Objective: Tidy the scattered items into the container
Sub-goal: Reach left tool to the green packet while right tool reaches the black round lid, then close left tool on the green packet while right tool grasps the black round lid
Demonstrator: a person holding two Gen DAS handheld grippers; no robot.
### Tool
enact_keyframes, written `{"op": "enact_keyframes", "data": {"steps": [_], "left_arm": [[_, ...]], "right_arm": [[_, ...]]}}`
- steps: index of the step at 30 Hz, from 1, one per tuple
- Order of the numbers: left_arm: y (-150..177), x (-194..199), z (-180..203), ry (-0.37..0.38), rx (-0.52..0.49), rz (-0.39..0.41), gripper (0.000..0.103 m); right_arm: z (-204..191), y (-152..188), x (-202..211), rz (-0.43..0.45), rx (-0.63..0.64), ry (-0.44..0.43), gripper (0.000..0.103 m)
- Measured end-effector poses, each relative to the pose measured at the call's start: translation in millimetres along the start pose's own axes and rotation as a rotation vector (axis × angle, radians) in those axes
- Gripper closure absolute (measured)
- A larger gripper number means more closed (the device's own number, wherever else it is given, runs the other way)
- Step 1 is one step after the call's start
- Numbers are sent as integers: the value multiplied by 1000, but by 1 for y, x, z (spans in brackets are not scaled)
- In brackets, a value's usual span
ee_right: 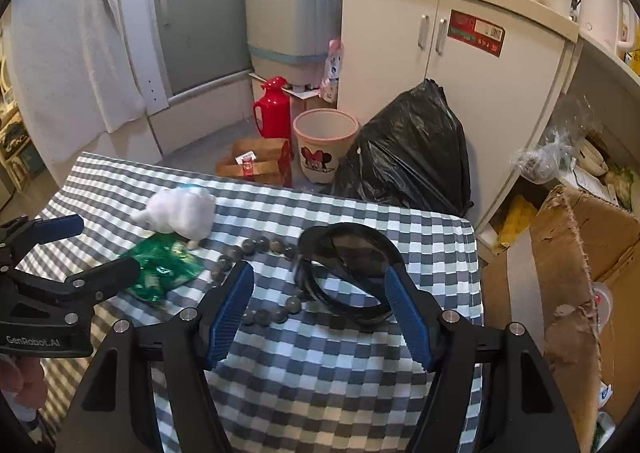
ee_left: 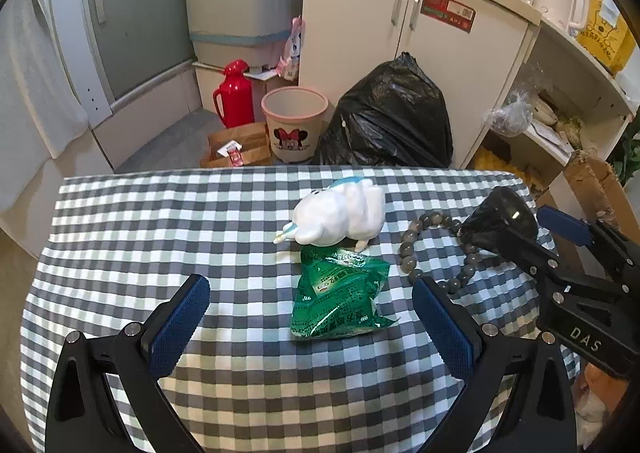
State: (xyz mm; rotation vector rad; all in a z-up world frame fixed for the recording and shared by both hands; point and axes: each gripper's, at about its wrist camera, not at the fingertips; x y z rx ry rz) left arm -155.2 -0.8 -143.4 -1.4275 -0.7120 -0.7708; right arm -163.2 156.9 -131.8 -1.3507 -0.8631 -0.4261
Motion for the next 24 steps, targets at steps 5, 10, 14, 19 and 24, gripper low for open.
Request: {"op": "enact_keyframes", "data": {"steps": [5, 10, 14, 19, 24], "left_arm": [[2, -16, 0, 21, 8, -40, 0], [3, -28, 1, 28, 12, -63, 0], [4, -35, 2, 32, 15, -76, 0], [7, -44, 3, 31, 13, -91, 6], [8, -47, 5, 17, 2, -79, 10]], "right_arm": [[4, -2, -12, -19, 12, 12, 36], [4, -1, -25, -60, 32, 19, 52], [7, 2, -31, -71, 29, 16, 58], [7, 3, -37, -70, 43, 49, 58], [4, 5, -42, -95, 57, 72, 56]]}}
Point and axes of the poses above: each gripper's, at about its wrist camera, not at the fingertips, and x roughly against the way its jaws point, z to its right, y to its underside, and after that the axes turned 3 degrees about -y, right-handed
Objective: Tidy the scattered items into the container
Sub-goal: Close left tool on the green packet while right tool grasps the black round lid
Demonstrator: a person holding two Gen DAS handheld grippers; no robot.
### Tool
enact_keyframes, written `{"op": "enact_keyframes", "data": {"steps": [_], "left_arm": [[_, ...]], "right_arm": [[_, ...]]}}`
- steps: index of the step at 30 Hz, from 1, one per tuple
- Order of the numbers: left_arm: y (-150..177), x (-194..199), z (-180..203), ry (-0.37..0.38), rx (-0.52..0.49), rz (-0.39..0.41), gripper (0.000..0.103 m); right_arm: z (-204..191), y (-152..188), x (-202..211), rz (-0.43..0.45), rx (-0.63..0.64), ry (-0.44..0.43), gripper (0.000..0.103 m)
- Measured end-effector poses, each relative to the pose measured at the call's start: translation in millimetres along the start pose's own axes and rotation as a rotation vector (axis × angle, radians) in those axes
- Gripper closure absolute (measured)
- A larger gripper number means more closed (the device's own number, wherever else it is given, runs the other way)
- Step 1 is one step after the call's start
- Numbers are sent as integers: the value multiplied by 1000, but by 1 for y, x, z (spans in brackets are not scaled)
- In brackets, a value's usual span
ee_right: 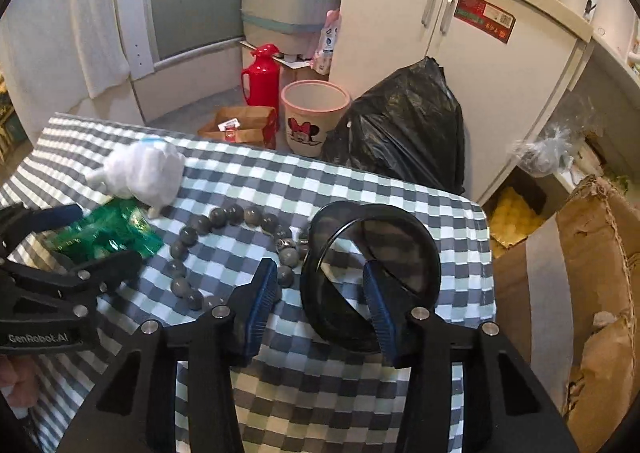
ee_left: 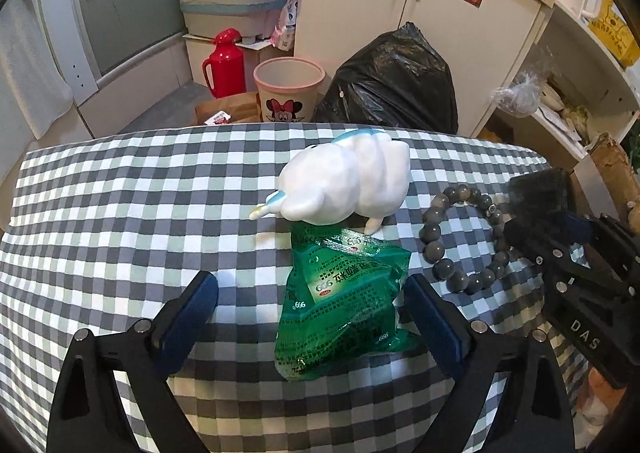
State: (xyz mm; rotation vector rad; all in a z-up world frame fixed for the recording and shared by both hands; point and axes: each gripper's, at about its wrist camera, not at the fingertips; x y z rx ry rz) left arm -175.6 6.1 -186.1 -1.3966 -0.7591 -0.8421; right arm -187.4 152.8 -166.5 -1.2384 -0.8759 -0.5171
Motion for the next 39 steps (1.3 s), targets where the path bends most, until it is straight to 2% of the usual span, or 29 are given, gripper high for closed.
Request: {"op": "enact_keyframes", "data": {"steps": [2, 4, 6, 8, 23, 39], "left_arm": [[0, 1, 1, -7, -5, 7, 17], [1, 3, 0, -14, -6, 12, 27], [1, 5, 0, -10, -3, 15, 44], [1, 8, -2, -3, 1, 19, 57], [7, 32, -5, -12, -3, 45, 61], [8, 94, -1, -26, -15, 143, 61]], "right_arm": [[1, 1, 2, 2, -6, -11, 59], [3, 2, 4, 3, -11, -15, 72], [2, 3, 6, -2, -17, -27, 80], [0, 3, 8, 1, -15, -27, 81], [-1, 10, 35, 55, -53, -54, 95], [-9, 17, 90, 141, -74, -92, 96]]}}
Point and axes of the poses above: each gripper's, at about its wrist camera, not at the fingertips, and x roughly against the way its jaws point, z to its right, y to its underside, and after that the axes turned 3 degrees about -y, right-handed
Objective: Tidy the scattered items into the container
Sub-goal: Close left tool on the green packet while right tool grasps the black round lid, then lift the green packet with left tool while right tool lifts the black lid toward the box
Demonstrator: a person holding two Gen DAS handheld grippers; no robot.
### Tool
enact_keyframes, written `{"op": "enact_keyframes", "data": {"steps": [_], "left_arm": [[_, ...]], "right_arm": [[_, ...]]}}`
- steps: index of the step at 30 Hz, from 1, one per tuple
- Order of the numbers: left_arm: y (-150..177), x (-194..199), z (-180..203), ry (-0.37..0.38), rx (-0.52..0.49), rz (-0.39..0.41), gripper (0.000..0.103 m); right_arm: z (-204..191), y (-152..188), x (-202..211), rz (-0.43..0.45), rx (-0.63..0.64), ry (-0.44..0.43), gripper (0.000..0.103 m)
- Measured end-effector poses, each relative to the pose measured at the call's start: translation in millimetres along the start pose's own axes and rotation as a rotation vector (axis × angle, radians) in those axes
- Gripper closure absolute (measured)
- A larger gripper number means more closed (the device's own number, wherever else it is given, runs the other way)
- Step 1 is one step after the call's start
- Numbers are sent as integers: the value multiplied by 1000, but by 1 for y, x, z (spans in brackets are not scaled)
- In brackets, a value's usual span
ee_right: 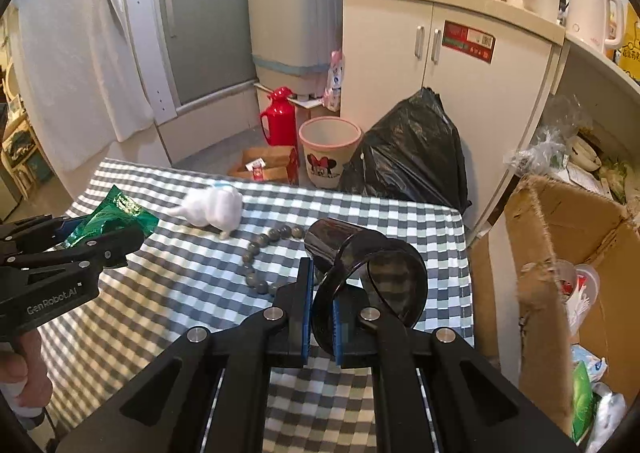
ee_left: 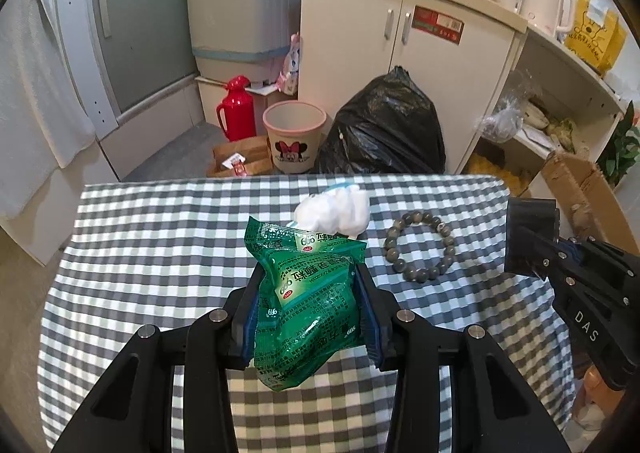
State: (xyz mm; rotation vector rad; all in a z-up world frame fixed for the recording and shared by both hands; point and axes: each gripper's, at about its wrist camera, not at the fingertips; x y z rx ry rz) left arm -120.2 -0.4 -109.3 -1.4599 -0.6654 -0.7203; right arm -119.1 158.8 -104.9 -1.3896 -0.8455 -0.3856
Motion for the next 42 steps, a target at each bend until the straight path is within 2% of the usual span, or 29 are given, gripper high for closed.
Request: {"op": "enact_keyframes", "data": {"steps": [22, 42], "left_arm": [[6, 115, -8, -23, 13, 190, 61], [21, 188, -12, -57, 31, 305, 61]], "right_arm": [[-44, 1, 99, 152, 35, -43, 96], [-71, 1, 171, 261, 71, -55, 96]]}}
Point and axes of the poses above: each gripper's, at about its wrist camera, not at the fingertips, and x roughly against the way its jaws point, z to its right, y to its underside, and after that the axes turned 3 degrees about -y, right-handed
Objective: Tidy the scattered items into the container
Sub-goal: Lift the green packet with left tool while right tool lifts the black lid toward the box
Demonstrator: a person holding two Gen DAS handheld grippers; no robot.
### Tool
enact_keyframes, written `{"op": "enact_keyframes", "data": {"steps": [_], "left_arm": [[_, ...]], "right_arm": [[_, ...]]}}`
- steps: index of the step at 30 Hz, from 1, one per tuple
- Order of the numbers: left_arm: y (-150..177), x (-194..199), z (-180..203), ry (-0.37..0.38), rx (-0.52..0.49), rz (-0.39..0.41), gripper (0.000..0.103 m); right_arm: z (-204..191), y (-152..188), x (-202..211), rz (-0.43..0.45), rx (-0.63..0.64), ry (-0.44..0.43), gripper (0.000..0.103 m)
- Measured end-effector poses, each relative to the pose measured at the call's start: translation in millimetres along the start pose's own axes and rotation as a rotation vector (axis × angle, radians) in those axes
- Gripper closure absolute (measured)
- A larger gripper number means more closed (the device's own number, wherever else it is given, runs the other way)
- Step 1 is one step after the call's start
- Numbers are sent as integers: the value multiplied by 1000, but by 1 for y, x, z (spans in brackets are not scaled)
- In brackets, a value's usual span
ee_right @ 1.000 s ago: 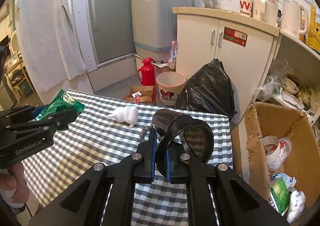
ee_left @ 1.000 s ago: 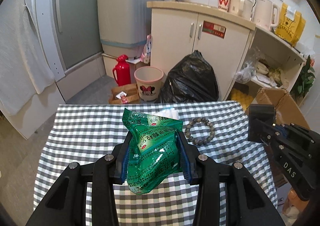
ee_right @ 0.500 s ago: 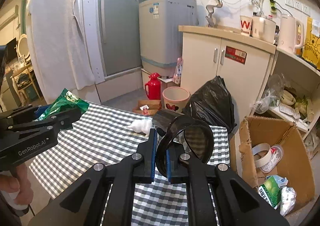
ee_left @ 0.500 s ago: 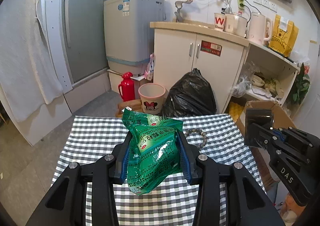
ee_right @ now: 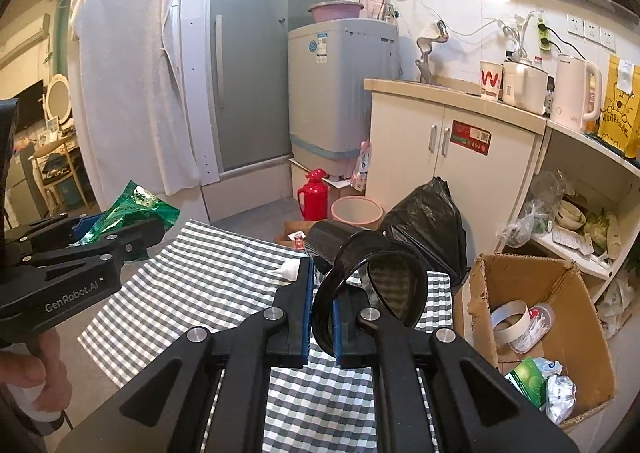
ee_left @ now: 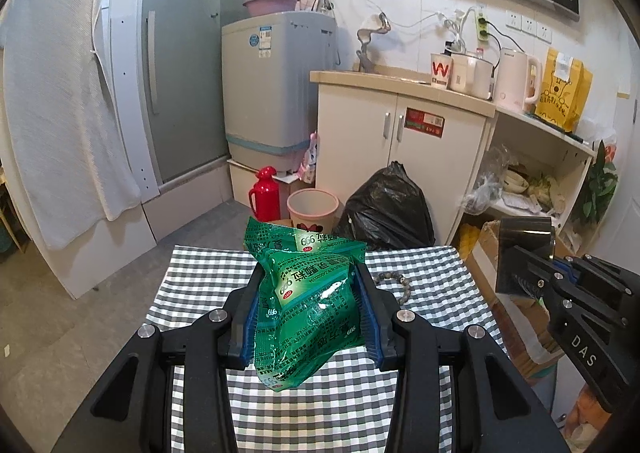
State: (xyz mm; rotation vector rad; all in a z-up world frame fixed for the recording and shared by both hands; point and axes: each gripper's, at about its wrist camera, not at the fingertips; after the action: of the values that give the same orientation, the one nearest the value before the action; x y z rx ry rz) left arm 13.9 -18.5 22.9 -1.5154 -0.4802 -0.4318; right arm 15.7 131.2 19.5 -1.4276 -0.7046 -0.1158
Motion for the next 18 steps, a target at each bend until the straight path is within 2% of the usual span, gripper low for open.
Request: {"op": "enact_keyframes", "data": {"steps": [4, 18], "left_arm": [[0, 10, 3, -16, -8, 29, 61], [-5, 15, 17, -2, -17, 40, 61]], "right_arm": [[-6, 1, 7, 3, 13, -6, 96], [8, -3, 23, 27, 2, 20, 96]]}}
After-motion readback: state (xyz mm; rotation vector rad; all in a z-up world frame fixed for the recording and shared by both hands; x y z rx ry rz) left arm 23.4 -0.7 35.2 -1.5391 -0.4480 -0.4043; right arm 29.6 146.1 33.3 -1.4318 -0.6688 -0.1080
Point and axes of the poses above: each gripper's, at about its wrist camera, not at the fingertips, and x roughly against the way its jaws point, z to its right, y to its underside, and after that the axes turned 3 degrees about -y, right-handed
